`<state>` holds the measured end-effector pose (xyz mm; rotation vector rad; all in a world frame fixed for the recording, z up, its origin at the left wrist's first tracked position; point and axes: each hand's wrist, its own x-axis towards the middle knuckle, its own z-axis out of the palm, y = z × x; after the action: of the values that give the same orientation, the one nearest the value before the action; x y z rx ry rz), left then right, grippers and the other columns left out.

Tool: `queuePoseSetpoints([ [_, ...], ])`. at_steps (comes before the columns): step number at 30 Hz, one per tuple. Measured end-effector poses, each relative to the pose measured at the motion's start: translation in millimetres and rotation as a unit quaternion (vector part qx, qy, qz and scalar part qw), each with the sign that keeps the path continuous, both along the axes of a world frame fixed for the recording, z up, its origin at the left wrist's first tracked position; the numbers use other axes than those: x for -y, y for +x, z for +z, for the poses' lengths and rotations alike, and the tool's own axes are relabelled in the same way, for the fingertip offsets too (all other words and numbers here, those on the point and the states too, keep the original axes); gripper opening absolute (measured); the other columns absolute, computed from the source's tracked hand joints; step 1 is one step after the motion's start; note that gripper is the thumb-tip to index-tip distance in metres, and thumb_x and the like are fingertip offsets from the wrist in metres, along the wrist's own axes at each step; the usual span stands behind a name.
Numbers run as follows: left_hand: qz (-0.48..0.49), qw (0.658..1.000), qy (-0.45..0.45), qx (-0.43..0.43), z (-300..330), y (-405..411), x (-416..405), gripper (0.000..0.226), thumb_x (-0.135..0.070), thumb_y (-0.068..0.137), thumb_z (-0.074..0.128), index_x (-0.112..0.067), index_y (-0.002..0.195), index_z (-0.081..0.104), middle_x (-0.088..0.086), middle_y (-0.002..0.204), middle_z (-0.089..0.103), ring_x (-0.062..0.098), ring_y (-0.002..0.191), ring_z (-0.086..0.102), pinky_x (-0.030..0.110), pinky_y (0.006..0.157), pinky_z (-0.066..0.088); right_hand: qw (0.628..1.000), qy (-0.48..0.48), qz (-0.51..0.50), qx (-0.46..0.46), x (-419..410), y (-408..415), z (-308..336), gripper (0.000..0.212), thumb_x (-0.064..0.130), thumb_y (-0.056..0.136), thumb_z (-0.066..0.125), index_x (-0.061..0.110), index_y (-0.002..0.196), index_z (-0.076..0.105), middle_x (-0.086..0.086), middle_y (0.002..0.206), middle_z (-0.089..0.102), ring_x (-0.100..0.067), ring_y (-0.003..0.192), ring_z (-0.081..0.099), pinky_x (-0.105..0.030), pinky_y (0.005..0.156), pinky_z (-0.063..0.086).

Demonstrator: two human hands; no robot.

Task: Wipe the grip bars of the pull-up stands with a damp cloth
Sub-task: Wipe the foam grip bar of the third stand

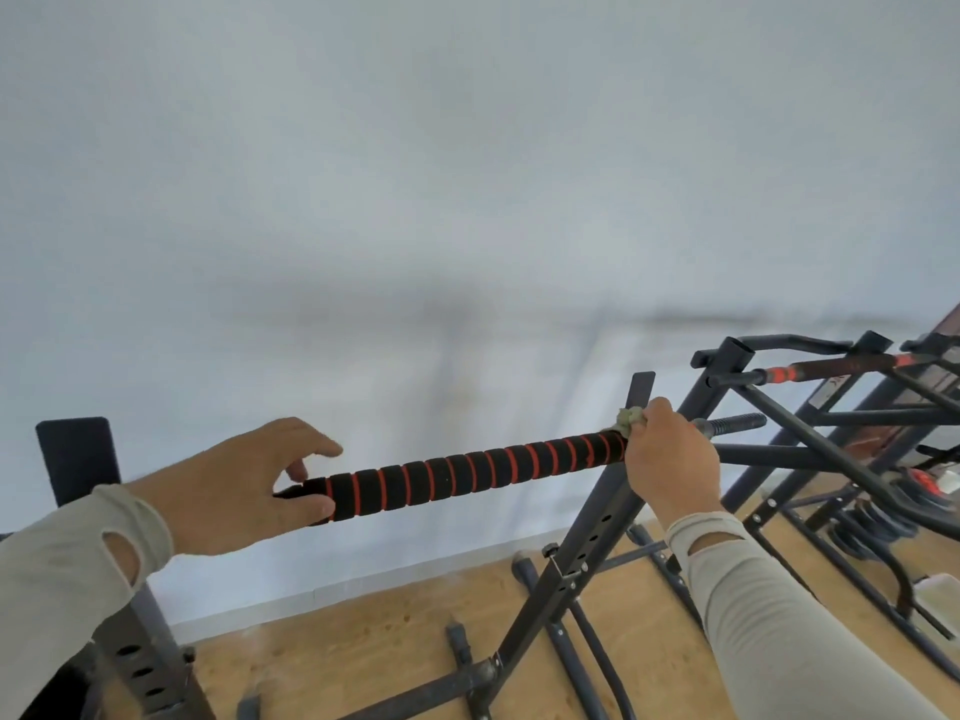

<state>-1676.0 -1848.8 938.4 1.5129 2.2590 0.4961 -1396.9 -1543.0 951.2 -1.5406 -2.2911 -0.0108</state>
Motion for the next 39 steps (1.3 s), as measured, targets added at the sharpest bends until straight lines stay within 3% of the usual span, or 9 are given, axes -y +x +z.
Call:
queuePoseSetpoints([
  [5,0.015,0.994,-0.076,-0.082,-4.7,8.5,-2.9,0.03,-0.061,0.096,0.042,-0.035,0.087,0.053,-0.01,0.083,0.063,0.008,0.068,0.058,0.027,0.07,0.051,0.992,0.062,0.107,-0.002,50.4,-21.8,-19.4,0.007,0.015,0.102,0.053,0.012,0.101,0.059,0.0,0.075,0.061,-0.018,0.066,0.062,-0.035,0.056,0.056],
  [11,0.025,0.994,-0.03,-0.106,-8.7,17.4,4.0,0.025,-0.062,0.091,0.053,-0.037,0.094,0.048,-0.012,0.085,0.059,0.007,0.073,0.06,0.027,0.07,0.052,0.968,0.074,0.231,-0.061,128.3,-68.4,-34.1,0.019,0.025,0.105,0.05,0.023,0.087,0.057,0.011,0.068,0.053,-0.01,0.062,0.053,-0.03,0.056,0.05],
  [17,0.049,0.994,0.021,-0.097,-8.0,21.7,6.0,0.021,-0.044,0.089,0.059,-0.036,0.079,0.042,-0.014,0.078,0.056,0.005,0.07,0.054,0.018,0.063,0.038,0.885,0.087,0.436,-0.139,223.6,-128.1,-58.4,0.013,0.006,0.091,0.054,0.017,0.091,0.059,0.0,0.085,0.063,-0.021,0.076,0.056,-0.034,0.072,0.046],
  [20,0.057,0.99,0.048,-0.117,-9.5,25.5,7.9,0.03,-0.044,0.09,0.059,-0.038,0.073,0.036,-0.016,0.074,0.05,0.005,0.064,0.05,0.016,0.059,0.034,0.87,0.113,0.458,-0.143,222.8,-128.4,-61.6,0.014,0.005,0.091,0.053,0.016,0.095,0.06,0.0,0.088,0.066,-0.021,0.079,0.056,-0.034,0.074,0.047],
  [24,0.053,0.982,0.074,-0.167,-29.0,20.4,14.2,0.03,-0.066,0.088,0.056,-0.043,0.103,0.045,-0.021,0.097,0.053,0.006,0.072,0.058,0.027,0.068,0.048,0.898,0.142,0.407,-0.085,169.7,-103.5,-56.8,0.021,0.004,0.082,0.061,0.02,0.086,0.049,0.007,0.072,0.046,-0.014,0.067,0.038,-0.029,0.063,0.036],
  [27,0.027,0.956,0.136,-0.257,-44.7,13.9,13.3,0.035,-0.065,0.088,0.054,-0.037,0.108,0.054,-0.022,0.093,0.054,0.007,0.057,0.053,0.018,0.051,0.034,0.933,0.158,0.322,0.029,118.2,-77.3,-51.4,0.024,0.006,0.086,0.058,0.023,0.083,0.041,0.009,0.077,0.031,-0.013,0.072,0.028,-0.029,0.068,0.026],
  [29,0.022,0.944,0.156,-0.291,-47.7,11.7,12.7,0.04,-0.065,0.089,0.046,-0.032,0.105,0.059,-0.021,0.088,0.055,0.007,0.052,0.052,0.016,0.047,0.026,0.956,0.143,0.257,0.014,87.8,-54.7,-40.0,0.02,0.008,0.088,0.061,0.019,0.082,0.046,0.007,0.073,0.041,-0.016,0.068,0.037,-0.03,0.063,0.031],
  [34,0.0,0.929,0.196,-0.313,-47.9,15.9,16.8,0.044,-0.059,0.092,0.041,-0.026,0.112,0.061,-0.017,0.091,0.059,0.011,0.055,0.054,0.024,0.049,0.039,0.995,0.058,0.075,0.031,22.1,-7.7,-7.0,0.013,0.02,0.099,0.056,0.017,0.089,0.048,0.0,0.076,0.062,-0.019,0.071,0.059,-0.036,0.064,0.055],
  [39,0.005,0.961,0.16,-0.224,-39.0,14.1,21.8,0.048,-0.068,0.096,0.021,-0.038,0.115,0.054,-0.025,0.096,0.054,0.002,0.059,0.054,0.017,0.051,0.04,0.998,0.018,0.003,0.059,-0.9,3.0,9.9,0.012,0.02,0.101,0.053,0.018,0.094,0.044,0.009,0.067,0.046,-0.021,0.071,0.059,-0.033,0.061,0.047],
])
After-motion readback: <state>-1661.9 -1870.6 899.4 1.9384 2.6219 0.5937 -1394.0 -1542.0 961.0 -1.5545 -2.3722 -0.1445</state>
